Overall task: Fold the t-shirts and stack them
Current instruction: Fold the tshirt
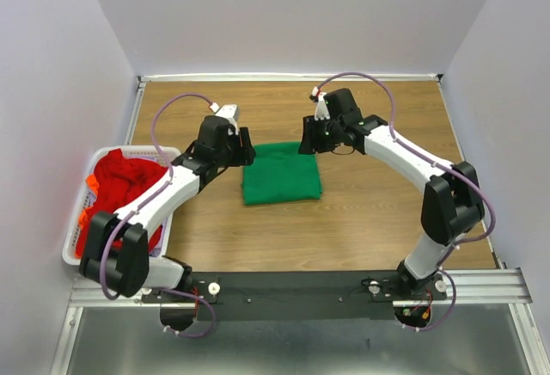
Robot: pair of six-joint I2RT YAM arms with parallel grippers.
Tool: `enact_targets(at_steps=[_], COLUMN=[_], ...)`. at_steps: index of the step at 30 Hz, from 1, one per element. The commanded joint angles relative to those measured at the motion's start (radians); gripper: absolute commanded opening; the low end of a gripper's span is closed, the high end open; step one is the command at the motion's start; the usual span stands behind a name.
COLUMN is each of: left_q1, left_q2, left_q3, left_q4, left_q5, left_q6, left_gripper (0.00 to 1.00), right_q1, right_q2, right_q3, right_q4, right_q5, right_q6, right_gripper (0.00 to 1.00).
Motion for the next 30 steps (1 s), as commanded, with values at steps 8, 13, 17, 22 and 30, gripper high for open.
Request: enact_targets(at_steps=[8, 13, 17, 22, 30], left_q1=[0.024, 0.07, 0.093, 0.115, 0.116], left_q2=[0.351, 0.549, 0.601, 0.607, 0.409], left_q3=[0.156, 0.259, 0.268, 0.281, 0.219], left_q4=[0.222, 0.219, 0.226, 0.226, 0.308], left_q5=[0.118, 0.155, 0.145, 0.167, 0.173], left_q6=[-0.006, -0.035, -0.058, -0.06, -0.06], left_gripper=[0.44, 0.38, 0.38, 0.39, 0.58], right_q1=[-0.069, -0.156, -0.194, -0.221, -0.219], right_q2=[0.284, 0.42, 0.456, 0.433, 0.408], right_q3=[0.026, 0.095, 0.127, 0.142, 0.181], right_q4=[0.303, 0.374, 0.374, 0.379, 0.414], right_q5=[-0.379, -0.448, -0.457, -0.491, -0.604], right_q6=[-0.037, 0.013, 0.042, 0.081, 0.156], right_gripper=[0.47, 0.45, 0.44, 0.45, 0.45])
